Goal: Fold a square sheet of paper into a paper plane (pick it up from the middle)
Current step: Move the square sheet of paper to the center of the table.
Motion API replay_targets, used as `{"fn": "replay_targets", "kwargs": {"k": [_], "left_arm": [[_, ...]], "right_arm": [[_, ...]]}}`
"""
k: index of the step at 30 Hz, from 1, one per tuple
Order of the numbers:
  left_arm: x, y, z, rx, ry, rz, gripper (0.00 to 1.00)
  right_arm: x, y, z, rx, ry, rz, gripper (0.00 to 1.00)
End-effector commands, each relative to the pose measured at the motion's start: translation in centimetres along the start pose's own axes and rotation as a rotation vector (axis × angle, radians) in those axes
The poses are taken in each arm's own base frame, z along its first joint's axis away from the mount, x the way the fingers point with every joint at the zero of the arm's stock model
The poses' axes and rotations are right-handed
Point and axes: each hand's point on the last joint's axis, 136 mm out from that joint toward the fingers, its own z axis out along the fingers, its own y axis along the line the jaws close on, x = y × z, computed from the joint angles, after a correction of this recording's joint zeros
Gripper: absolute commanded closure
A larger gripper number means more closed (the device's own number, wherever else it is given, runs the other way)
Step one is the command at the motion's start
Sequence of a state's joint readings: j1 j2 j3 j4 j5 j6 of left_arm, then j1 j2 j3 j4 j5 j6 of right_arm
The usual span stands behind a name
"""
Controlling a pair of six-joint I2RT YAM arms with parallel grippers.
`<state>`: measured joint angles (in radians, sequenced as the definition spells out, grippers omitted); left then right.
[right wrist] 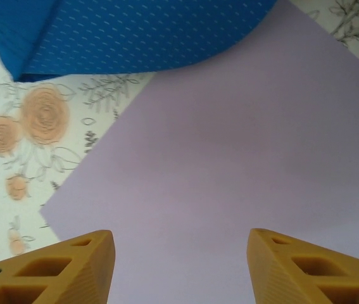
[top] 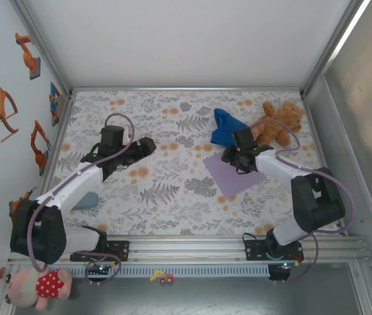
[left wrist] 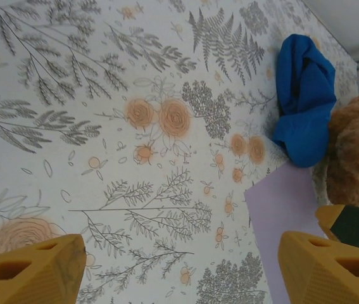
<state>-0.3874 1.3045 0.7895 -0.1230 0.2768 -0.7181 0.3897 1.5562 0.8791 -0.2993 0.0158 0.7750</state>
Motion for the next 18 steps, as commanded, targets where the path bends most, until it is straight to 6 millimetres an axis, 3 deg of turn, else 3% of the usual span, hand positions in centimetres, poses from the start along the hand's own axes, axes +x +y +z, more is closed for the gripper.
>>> {"fn": "replay_targets", "kwargs": {"k": [1, 10, 14, 18], "left_arm": [[-0.2, -0.9, 1.1, 0.002, 0.001, 0.000, 0.27], [1.1, -0.2, 2.9, -0.034, 0.046, -0.018, 0.39], [1.2, 0.8, 3.0, -0.072, 0.036, -0.014, 0.41], [1.0, 2.0, 2.8, -0.133, 0.019, -0.020, 0.43]], "right_arm": [[0.0, -0.9, 0.6, 0.070, 0.011, 0.000, 0.44], [2.7, -1.7, 2.2, 0.115, 0.102, 0.007, 0.44], [5.1, -0.4, 2.8, 0.104, 0.147, 0.001, 0.44], [8.1, 3.0, 3.7, 0.056, 0.189, -0.026, 0.44]]}}
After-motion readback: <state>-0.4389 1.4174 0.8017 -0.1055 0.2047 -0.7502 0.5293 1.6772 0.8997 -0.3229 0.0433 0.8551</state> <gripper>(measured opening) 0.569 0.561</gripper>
